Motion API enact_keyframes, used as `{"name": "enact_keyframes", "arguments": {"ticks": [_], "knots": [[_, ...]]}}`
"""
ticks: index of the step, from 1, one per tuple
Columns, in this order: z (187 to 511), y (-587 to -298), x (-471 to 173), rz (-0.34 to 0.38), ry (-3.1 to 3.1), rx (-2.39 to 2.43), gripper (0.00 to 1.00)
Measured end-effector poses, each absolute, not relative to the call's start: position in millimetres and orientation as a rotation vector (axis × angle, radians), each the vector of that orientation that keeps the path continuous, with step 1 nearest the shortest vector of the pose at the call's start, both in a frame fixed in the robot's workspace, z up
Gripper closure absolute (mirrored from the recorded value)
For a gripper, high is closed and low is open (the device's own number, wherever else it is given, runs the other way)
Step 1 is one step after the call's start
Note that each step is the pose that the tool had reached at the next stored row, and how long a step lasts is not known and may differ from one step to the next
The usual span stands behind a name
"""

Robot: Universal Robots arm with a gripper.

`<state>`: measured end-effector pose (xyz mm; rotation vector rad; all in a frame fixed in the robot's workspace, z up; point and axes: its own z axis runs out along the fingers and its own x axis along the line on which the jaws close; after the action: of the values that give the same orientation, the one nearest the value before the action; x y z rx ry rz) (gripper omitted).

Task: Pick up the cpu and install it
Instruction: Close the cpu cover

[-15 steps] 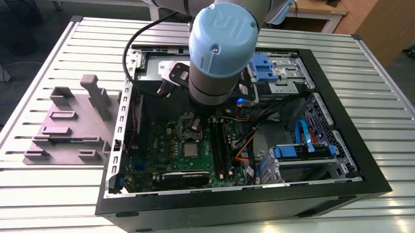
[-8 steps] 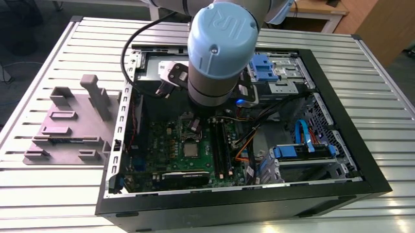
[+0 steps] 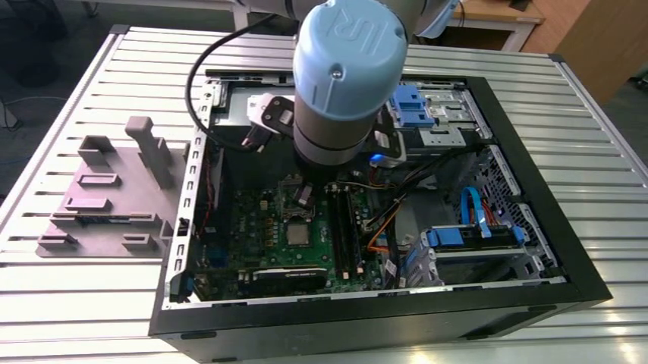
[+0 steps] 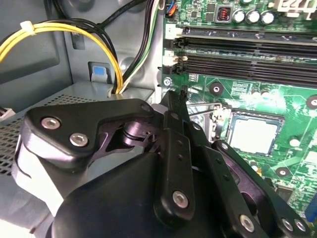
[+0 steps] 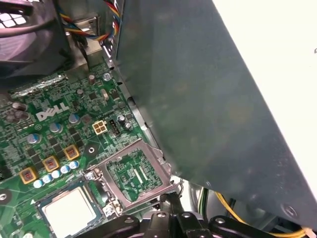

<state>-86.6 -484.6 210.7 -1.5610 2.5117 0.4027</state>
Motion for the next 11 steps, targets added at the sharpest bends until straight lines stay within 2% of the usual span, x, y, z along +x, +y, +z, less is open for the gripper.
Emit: {"name": "enact_keyframes", "arguments": {"ticks": [11], "knots": [[222,-493,-87,0.403,2.512,-1.561,0.89]]}}
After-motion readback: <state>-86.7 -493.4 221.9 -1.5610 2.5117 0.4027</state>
